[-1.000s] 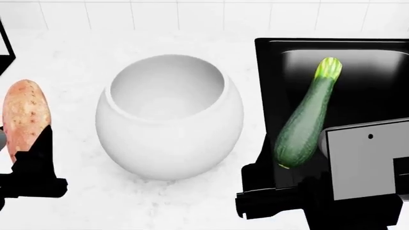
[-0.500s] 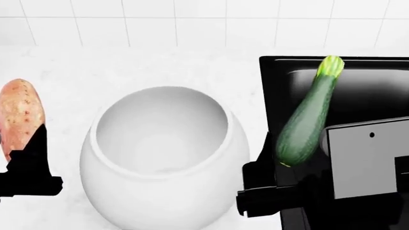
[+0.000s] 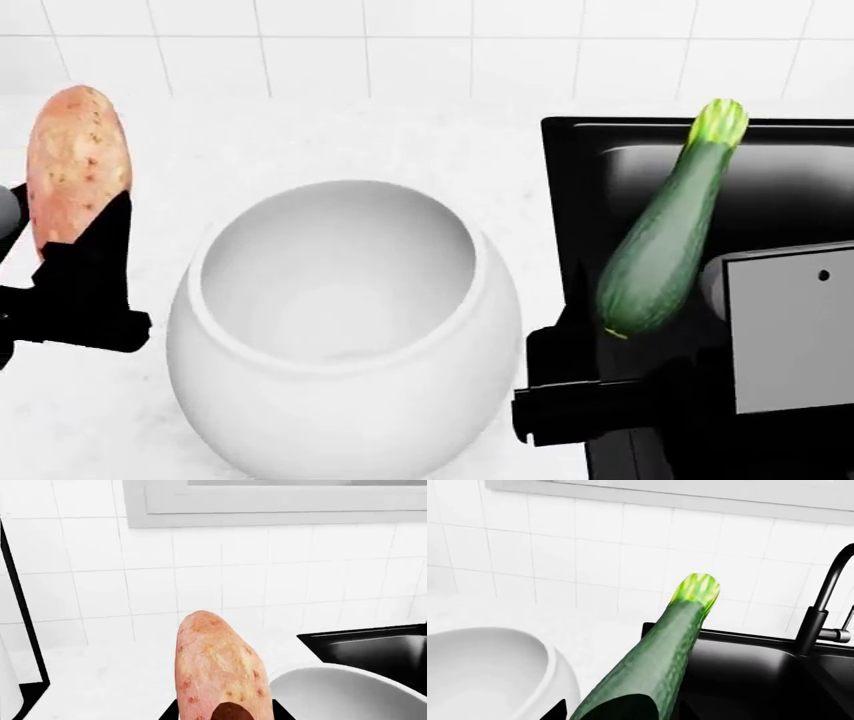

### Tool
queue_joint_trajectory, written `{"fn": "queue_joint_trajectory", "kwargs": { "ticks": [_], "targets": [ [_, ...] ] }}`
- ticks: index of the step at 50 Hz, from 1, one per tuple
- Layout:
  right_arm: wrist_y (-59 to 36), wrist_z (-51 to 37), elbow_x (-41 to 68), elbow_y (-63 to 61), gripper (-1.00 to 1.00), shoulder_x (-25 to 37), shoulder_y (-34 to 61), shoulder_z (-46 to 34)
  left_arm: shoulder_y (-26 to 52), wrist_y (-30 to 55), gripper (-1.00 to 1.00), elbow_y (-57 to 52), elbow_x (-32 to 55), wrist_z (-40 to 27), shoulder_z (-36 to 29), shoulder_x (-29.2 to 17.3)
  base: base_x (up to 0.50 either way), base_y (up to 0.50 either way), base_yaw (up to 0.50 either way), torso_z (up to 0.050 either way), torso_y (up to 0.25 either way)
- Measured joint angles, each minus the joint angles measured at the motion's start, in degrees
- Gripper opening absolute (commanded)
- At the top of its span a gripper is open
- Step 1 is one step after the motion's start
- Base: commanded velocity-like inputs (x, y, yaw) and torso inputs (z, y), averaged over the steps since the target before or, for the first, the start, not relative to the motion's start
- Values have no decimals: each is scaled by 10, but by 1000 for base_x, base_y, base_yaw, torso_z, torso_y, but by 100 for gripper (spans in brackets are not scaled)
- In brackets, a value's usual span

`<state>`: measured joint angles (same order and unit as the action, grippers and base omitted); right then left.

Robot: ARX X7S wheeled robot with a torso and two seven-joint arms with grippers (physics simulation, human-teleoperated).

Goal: There is a mixed pile of frozen fruits and vegetables on the counter. Locate all the frozen vegetables and place the items in a bowl on the counter. Take all the frozen fruits and defrost them in a running sink.

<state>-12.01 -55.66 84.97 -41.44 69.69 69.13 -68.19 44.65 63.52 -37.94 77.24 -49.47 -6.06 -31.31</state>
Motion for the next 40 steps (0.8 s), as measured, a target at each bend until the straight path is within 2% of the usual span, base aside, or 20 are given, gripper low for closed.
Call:
{"fn": "queue_joint_trajectory", "kwargs": {
  "ticks": [8, 21, 28, 40],
  "targets": [
    [-2, 5, 12, -10, -100, 17, 7, 8, 117, 44, -100, 77, 18, 74, -50, 6, 0, 0, 0, 0, 0],
    [-12, 9, 32, -28, -100, 43, 17, 17, 306, 110, -100, 258, -16, 291, -183, 50, 0, 0, 0, 0, 1],
    [-12, 12, 34, -33, -100, 47, 12, 15, 370, 139, -100, 326, -36, 391, -262, 79, 0, 0, 0, 0, 0],
    [3, 22, 31, -43, -100, 71, -8, 9, 457, 132, -100, 458, -125, 590, -435, 123, 0, 0, 0, 0, 1]
  ]
}}
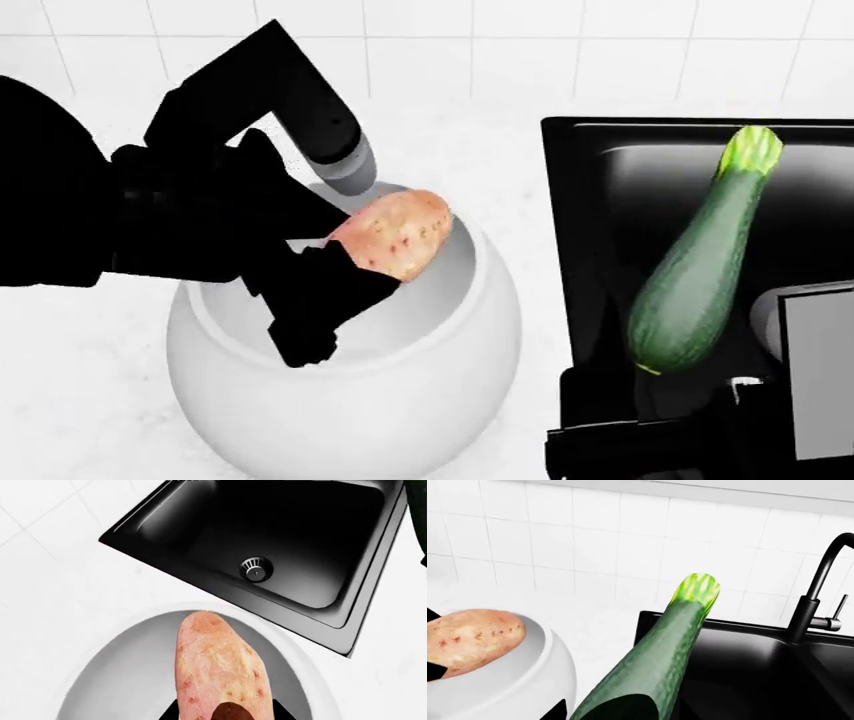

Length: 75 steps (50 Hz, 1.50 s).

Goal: There is a mixed pile of frozen fruits and vegetables on the counter. Locate all the frozen vegetables and place the items in a bowl on the counter. Take all the frozen fruits and defrost them in a running sink.

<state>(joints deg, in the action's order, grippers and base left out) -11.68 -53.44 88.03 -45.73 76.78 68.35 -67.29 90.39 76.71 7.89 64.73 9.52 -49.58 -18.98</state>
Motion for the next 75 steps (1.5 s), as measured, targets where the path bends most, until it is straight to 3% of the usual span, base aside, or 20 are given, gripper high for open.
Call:
{"fn": "queue_joint_trajectory", "kwargs": {
  "ticks": [12, 31, 32, 52, 58, 67, 75],
  "targets": [
    [19, 9, -6, -4, -100, 14, -19, -5, 49, -30, -100, 120, -66, 114, -94, 37, 0, 0, 0, 0, 0],
    [26, 12, -4, -7, -100, 19, -26, -4, 58, -41, -100, 164, -89, 158, -138, 47, 0, 0, 0, 1, 1],
    [26, 13, -3, -7, -100, 19, -27, -4, 58, -42, 100, 166, -90, 159, -139, 47, 0, 0, 0, 0, 0],
    [12, 13, 9, -9, -100, 12, -20, 1, 77, -57, 100, 167, -90, 159, -129, 32, 0, 0, 0, 0, 1],
    [-30, 17, 40, 4, -100, -1, 16, 15, 64, -42, 100, 118, -51, 79, -64, -4, 0, 0, 0, 0, 0],
    [-223, 52, 138, 91, -100, -63, 165, 37, -25, 9, 100, -24, 125, -187, 90, -99, 0, 0, 0, 0, 0],
    [-422, 135, 175, 243, -100, -163, 339, 42, -44, 30, 100, -98, 290, -377, 162, -171, 0, 0, 0, 1, 0]
  ]
}}
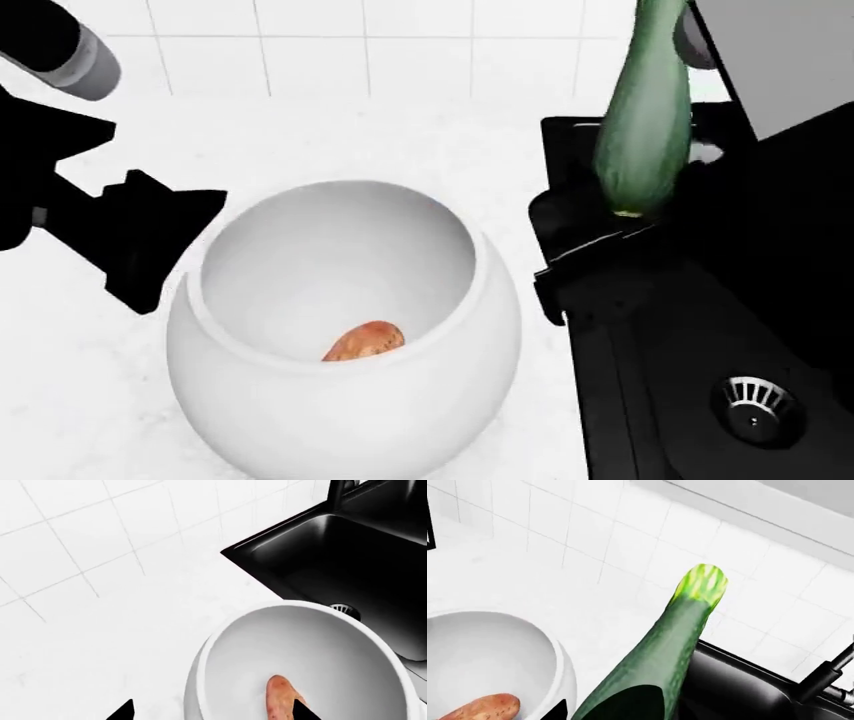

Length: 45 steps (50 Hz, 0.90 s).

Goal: There is a mixed pile of frozen fruits and vegetables on the counter. Locate all the frozen vegetables and place the items in a bowl on the counter. Take all the frozen fruits and defrost them in a running sink.

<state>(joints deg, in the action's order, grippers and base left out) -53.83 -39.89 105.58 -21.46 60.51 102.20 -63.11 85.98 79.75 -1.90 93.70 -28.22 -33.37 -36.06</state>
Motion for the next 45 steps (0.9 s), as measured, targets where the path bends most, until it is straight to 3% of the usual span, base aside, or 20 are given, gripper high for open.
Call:
{"fn": "queue_joint_trajectory", "kwargs": {
  "ticks": [9, 20, 32, 45],
  "targets": [
    [-140, 180, -38, 203, -100, -134, 132, -10, 11, 9, 100, -36, 106, -114, 21, -39, 0, 0, 0, 0, 0],
    [-203, 367, -99, 359, -100, -276, 175, -45, 0, -18, 100, -86, 198, -204, 28, -84, 0, 0, 0, 0, 0],
    [-220, 416, -92, 430, -100, -352, 161, -56, -12, -55, 100, -131, 255, -260, 36, -122, 0, 0, 0, 0, 0],
    [-226, 413, -72, 469, -100, -392, 130, -67, -31, -76, 100, -160, 276, -274, 48, -154, 0, 0, 0, 0, 0]
  ]
}}
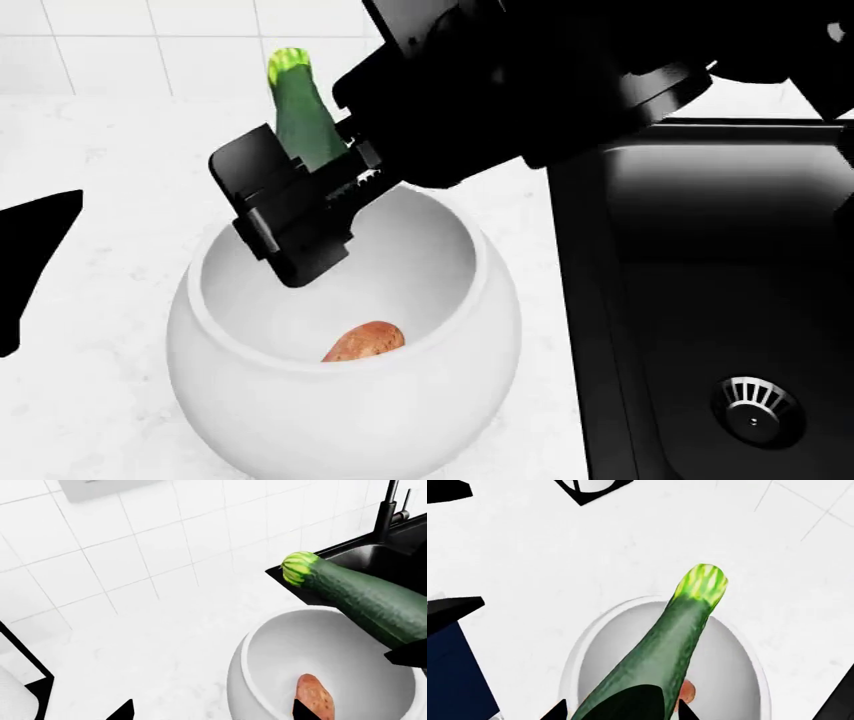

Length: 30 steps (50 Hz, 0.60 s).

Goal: There is a mixed pile of frozen fruits and vegetables on the counter. Locate all the frozen vegetables and place the items in a bowl on the counter. Take all the frozen fruits and defrost them in a running sink.

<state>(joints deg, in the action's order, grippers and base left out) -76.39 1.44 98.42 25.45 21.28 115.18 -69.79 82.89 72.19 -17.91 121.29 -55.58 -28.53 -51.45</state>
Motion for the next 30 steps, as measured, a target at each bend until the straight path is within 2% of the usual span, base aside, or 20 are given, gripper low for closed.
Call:
{"fn": "queue_joint_trajectory", "kwargs": {
  "ticks": [30],
  "targets": [
    [-24, -67, 68, -8, -100, 1, -45, -22, -29, -17, 100, -17, -19, 18, 12, -15, 0, 0, 0, 0, 0]
  ]
}}
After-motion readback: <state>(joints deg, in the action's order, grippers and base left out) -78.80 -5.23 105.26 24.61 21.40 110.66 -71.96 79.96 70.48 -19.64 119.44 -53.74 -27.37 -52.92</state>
